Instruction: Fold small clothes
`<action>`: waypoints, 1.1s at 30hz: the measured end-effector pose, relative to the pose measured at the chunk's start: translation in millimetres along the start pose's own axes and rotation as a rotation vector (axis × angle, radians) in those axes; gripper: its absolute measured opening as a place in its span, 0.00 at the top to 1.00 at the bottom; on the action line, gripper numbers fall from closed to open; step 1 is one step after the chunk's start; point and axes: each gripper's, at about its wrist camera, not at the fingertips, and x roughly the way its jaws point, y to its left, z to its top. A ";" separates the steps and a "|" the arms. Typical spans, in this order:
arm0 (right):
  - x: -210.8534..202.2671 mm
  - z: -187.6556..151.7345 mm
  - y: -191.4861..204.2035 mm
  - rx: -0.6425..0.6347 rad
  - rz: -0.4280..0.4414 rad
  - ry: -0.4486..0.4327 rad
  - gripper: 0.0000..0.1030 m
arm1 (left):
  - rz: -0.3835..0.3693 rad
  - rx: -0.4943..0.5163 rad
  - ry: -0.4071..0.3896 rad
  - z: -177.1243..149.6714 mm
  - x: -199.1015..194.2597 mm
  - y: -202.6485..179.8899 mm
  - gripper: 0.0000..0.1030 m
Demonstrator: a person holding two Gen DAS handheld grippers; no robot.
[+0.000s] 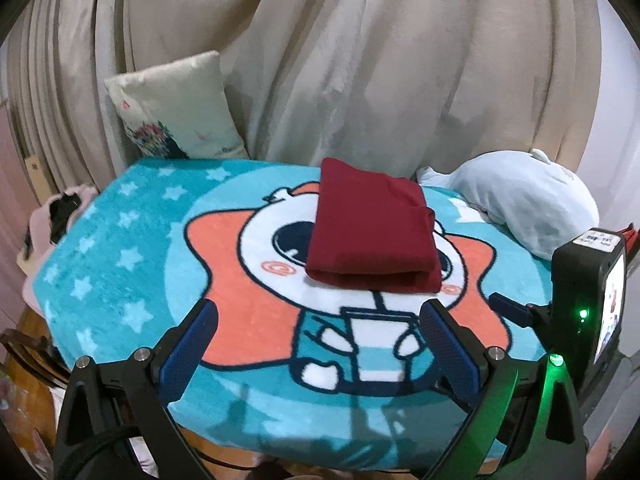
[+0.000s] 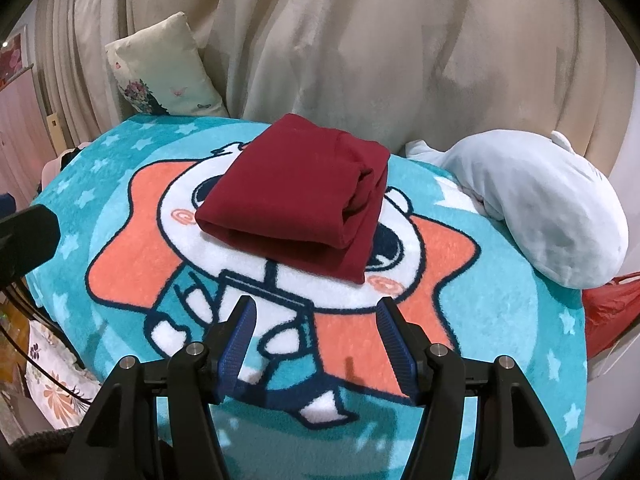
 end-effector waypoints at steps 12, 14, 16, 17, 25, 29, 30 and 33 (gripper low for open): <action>4.2 -3.8 0.4 0.002 0.009 0.013 0.35 | 0.008 0.016 0.042 -3.5 6.9 -6.1 0.02; 4.6 -3.9 1.4 -0.001 0.008 0.015 0.35 | 0.006 0.013 0.045 -3.7 7.2 -5.1 0.02; 4.9 -4.3 2.3 -0.003 0.007 0.017 0.35 | 0.010 0.013 0.043 -3.6 6.4 -4.7 0.02; 5.0 -4.4 2.6 -0.003 0.006 0.017 0.35 | 0.009 0.013 0.043 -3.6 6.0 -4.6 0.02; 7.4 -5.6 3.6 -0.002 -0.005 0.037 0.34 | -0.004 0.011 0.052 -4.6 5.7 -5.2 0.02; 8.3 -6.5 4.1 -0.002 -0.010 0.046 0.34 | -0.020 0.002 0.065 -7.1 7.8 -3.9 0.02; 8.2 -6.6 4.3 -0.003 -0.011 0.047 0.34 | -0.023 -0.001 0.069 -7.8 8.5 -3.2 0.02; 8.9 -6.6 4.1 -0.003 -0.014 0.047 0.34 | -0.033 -0.012 0.076 -9.2 9.4 -0.7 0.02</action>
